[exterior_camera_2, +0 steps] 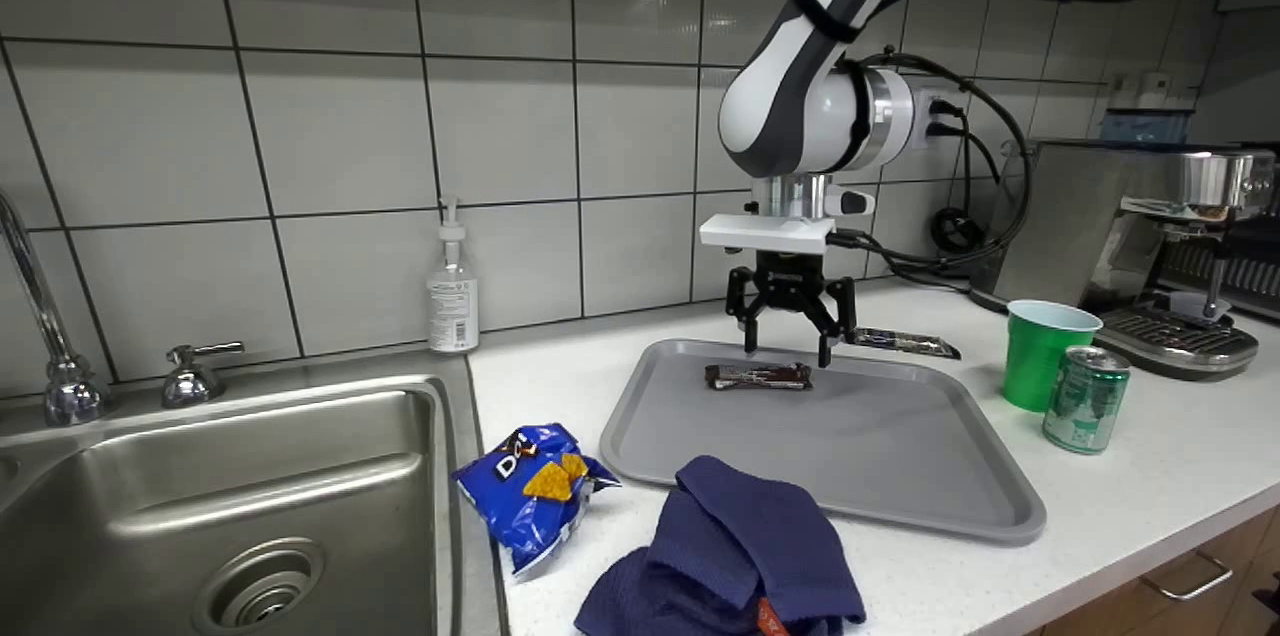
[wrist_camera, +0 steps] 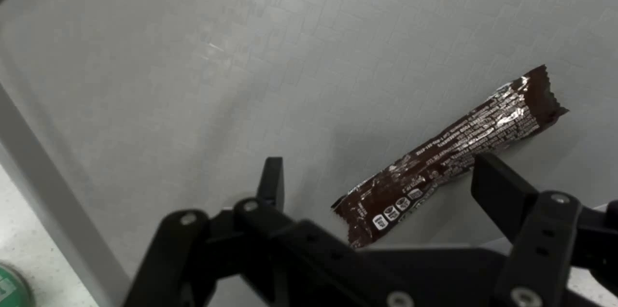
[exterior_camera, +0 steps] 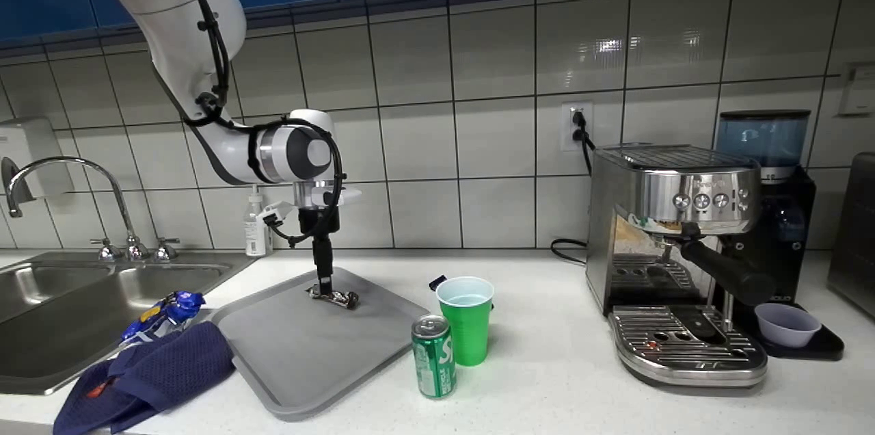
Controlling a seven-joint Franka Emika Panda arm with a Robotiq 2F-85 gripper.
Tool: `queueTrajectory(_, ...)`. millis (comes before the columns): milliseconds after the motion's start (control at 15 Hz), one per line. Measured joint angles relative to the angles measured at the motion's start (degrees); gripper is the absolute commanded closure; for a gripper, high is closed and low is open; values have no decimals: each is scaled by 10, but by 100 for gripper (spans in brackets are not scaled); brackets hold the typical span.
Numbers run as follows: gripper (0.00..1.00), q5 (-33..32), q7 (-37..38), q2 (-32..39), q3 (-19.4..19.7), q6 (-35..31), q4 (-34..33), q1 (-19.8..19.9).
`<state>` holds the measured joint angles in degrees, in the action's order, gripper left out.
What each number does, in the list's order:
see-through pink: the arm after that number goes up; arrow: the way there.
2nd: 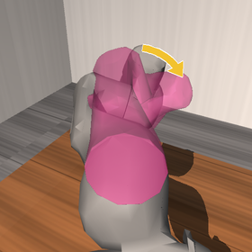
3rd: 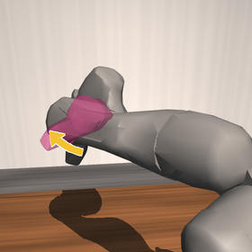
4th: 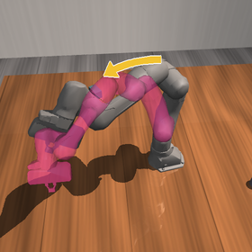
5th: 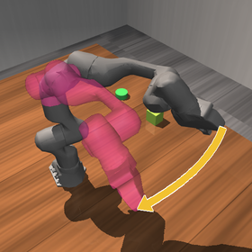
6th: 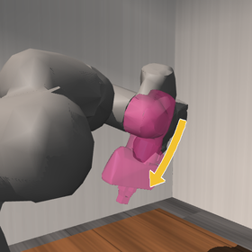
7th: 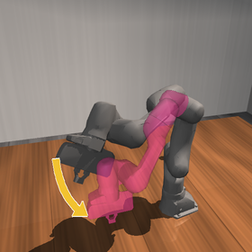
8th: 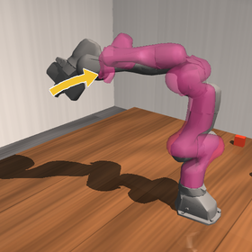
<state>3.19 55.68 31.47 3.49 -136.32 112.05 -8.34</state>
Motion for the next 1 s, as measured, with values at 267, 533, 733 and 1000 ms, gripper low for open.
queueTrajectory(267, 0, 3, 39, 19, 0, 0, -19, -4)
queueTrajectory(533, 0, 11, 78, 36, 1, 0, -33, -6)
queueTrajectory(733, 0, 18, 91, 50, 1, 0, -43, -6)
queueTrajectory(1000, 0, 22, 96, 64, 1, 1, -55, -6)
